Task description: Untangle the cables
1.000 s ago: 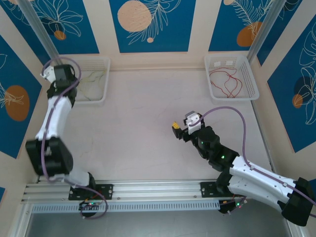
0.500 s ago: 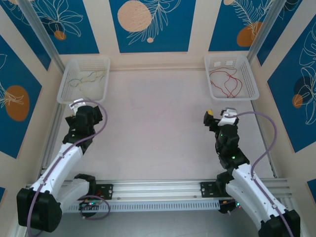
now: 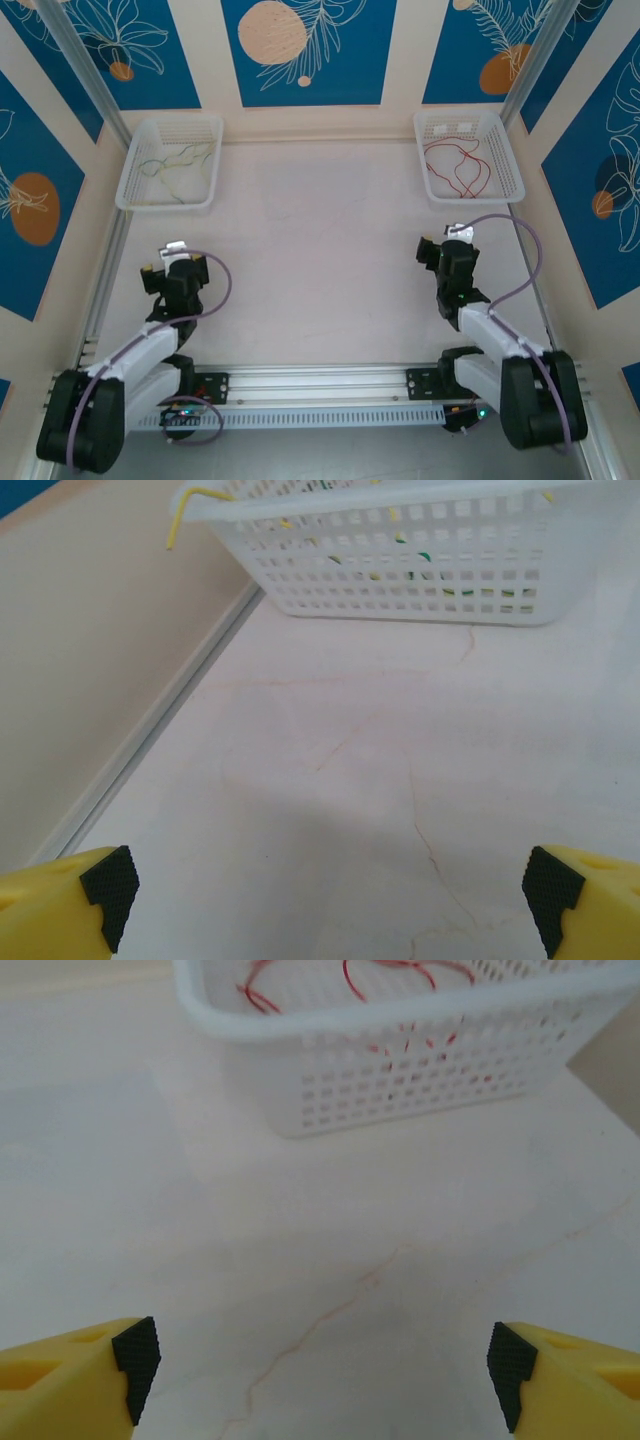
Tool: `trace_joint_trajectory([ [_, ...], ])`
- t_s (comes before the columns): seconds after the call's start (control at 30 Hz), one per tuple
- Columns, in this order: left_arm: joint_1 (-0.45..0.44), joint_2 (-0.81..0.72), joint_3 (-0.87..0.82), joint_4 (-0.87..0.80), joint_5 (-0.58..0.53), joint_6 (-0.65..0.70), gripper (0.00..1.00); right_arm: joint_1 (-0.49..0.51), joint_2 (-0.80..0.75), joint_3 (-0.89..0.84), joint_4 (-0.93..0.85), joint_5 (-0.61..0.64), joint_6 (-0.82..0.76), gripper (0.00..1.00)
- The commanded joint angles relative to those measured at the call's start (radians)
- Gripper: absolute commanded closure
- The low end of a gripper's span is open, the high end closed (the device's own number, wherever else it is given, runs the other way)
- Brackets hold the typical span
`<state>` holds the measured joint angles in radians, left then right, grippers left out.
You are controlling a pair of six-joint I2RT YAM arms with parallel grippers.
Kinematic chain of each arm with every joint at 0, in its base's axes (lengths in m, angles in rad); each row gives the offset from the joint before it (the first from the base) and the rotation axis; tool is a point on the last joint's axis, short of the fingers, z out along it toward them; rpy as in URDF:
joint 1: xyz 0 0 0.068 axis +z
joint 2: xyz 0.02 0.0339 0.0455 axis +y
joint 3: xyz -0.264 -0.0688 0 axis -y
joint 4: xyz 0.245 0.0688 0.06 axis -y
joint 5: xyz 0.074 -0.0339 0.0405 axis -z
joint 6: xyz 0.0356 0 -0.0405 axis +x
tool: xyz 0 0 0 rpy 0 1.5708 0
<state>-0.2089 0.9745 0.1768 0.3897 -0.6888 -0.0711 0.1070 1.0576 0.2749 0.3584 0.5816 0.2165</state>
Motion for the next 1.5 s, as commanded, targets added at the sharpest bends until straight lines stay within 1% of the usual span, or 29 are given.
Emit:
trace_joint_trajectory([
  [0.0, -0.004, 0.101, 0.035, 0.255, 0.061, 0.122, 0.0, -0.008, 0.097, 0.031, 0.193, -0.037, -0.016, 0.13],
  [0.1, -0.001, 0.224, 0.043, 0.424, 0.122, 0.141, 0.0, -0.016, 0.191, 0.049, 0.31, -0.079, -0.05, 0.14],
  [0.13, -0.001, 0.267, 0.057, 0.455, 0.154, 0.164, 0.0, -0.021, 0.217, 0.065, 0.319, -0.1, -0.052, 0.14],
  [0.2, -0.001, 0.335, 0.093, 0.488, 0.162, 0.181, 0.0, -0.023, 0.261, 0.079, 0.367, -0.133, -0.071, 0.14],
  [0.23, -0.001, 0.347, 0.126, 0.426, 0.146, 0.175, 0.0, -0.024, 0.281, 0.075, 0.412, -0.159, -0.085, 0.14],
  [0.27, 0.003, 0.355, 0.137, 0.414, 0.149, 0.181, 0.0, -0.026, 0.297, 0.069, 0.448, -0.18, -0.093, 0.14],
  [0.33, 0.007, 0.368, 0.118, 0.473, 0.152, 0.226, 0.0, -0.03, 0.334, 0.07, 0.48, -0.222, -0.103, 0.14],
  [0.37, 0.017, 0.367, 0.098, 0.512, 0.175, 0.238, 0.0, -0.035, 0.349, 0.074, 0.487, -0.247, -0.107, 0.14],
  [0.43, 0.049, 0.338, 0.081, 0.503, 0.255, 0.226, 0.0, -0.068, 0.386, 0.091, 0.483, -0.338, -0.105, 0.14],
  [0.5, 0.07, 0.327, 0.078, 0.494, 0.272, 0.205, 0.0, -0.104, 0.425, 0.113, 0.477, -0.463, -0.104, 0.14],
  [0.57, 0.098, 0.318, 0.08, 0.476, 0.298, 0.178, 0.0, -0.117, 0.465, 0.135, 0.464, -0.534, -0.117, 0.14],
  [0.67, 0.129, 0.304, 0.079, 0.457, 0.345, 0.156, 0.0, -0.123, 0.466, 0.136, 0.462, -0.553, -0.118, 0.13],
  [0.73, 0.129, 0.28, 0.074, 0.425, 0.369, 0.122, 0.0, -0.112, 0.466, 0.137, 0.459, -0.524, -0.12, 0.12],
  [0.77, 0.129, 0.263, 0.064, 0.42, 0.405, 0.087, 0.0, -0.105, 0.466, 0.135, 0.46, -0.505, -0.122, 0.12],
  [0.8, 0.123, 0.25, 0.041, 0.448, 0.453, 0.07, 0.0, -0.096, 0.466, 0.131, 0.471, -0.483, -0.127, 0.0],
  [0.83, 0.114, 0.238, 0.025, 0.464, 0.473, 0.072, 0.0, -0.08, 0.465, 0.121, 0.486, -0.448, -0.134, 0.01],
  [0.9, 0.108, 0.205, -0.01, 0.492, 0.45, 0.081, 0.0, -0.04, 0.466, 0.083, 0.565, -0.35, -0.147, 0.01],
  [0.93, 0.109, 0.198, -0.022, 0.512, 0.441, 0.087, 0.0, -0.032, 0.466, 0.069, 0.593, -0.329, -0.147, 0.01],
  [0.97, 0.109, 0.199, -0.031, 0.53, 0.459, 0.087, 0.0, -0.031, 0.464, 0.058, 0.609, -0.322, -0.147, 0.01],
  [1.03, 0.109, 0.226, -0.007, 0.518, 0.529, 0.073, 0.0, -0.035, 0.467, 0.075, 0.584, -0.317, -0.138, 0.01],
  [1.07, 0.107, 0.252, 0.004, 0.535, 0.533, 0.056, 0.0, -0.048, 0.468, 0.097, 0.541, -0.338, -0.133, 0.01],
  [1.13, 0.102, 0.268, 0.023, 0.517, 0.505, 0.069, 0.0, -0.104, 0.469, 0.131, 0.47, -0.458, -0.109, 0.01],
  [1.2, 0.106, 0.339, 0.012, 0.633, 0.516, 0.098, 0.0, -0.142, 0.466, 0.126, 0.48, -0.564, -0.094, 0.01],
  [1.27, 0.11, 0.435, 0.039, 0.683, 0.543, 0.114, 0.0, -0.143, 0.466, 0.128, 0.476, -0.568, -0.093, 0.01],
  [1.3, 0.109, 0.487, 0.061, 0.693, 0.532, 0.109, 0.0, -0.136, 0.465, 0.13, 0.47, -0.557, -0.099, 0.01],
  [1.37, 0.11, 0.578, 0.112, 0.684, 0.544, 0.119, 0.0, -0.105, 0.466, 0.139, 0.453, -0.506, -0.123, 0.01],
  [1.4, 0.108, 0.563, 0.162, 0.561, 0.551, 0.125, 0.0, -0.105, 0.466, 0.138, 0.458, -0.503, -0.124, 0.01],
  [1.43, 0.107, 0.554, 0.211, 0.448, 0.531, 0.114, 0.0, -0.104, 0.466, 0.139, 0.455, -0.503, -0.124, 0.01],
  [1.47, 0.117, 0.57, 0.208, 0.493, 0.535, 0.105, 0.0, -0.106, 0.466, 0.139, 0.452, -0.505, -0.123, 0.01],
])
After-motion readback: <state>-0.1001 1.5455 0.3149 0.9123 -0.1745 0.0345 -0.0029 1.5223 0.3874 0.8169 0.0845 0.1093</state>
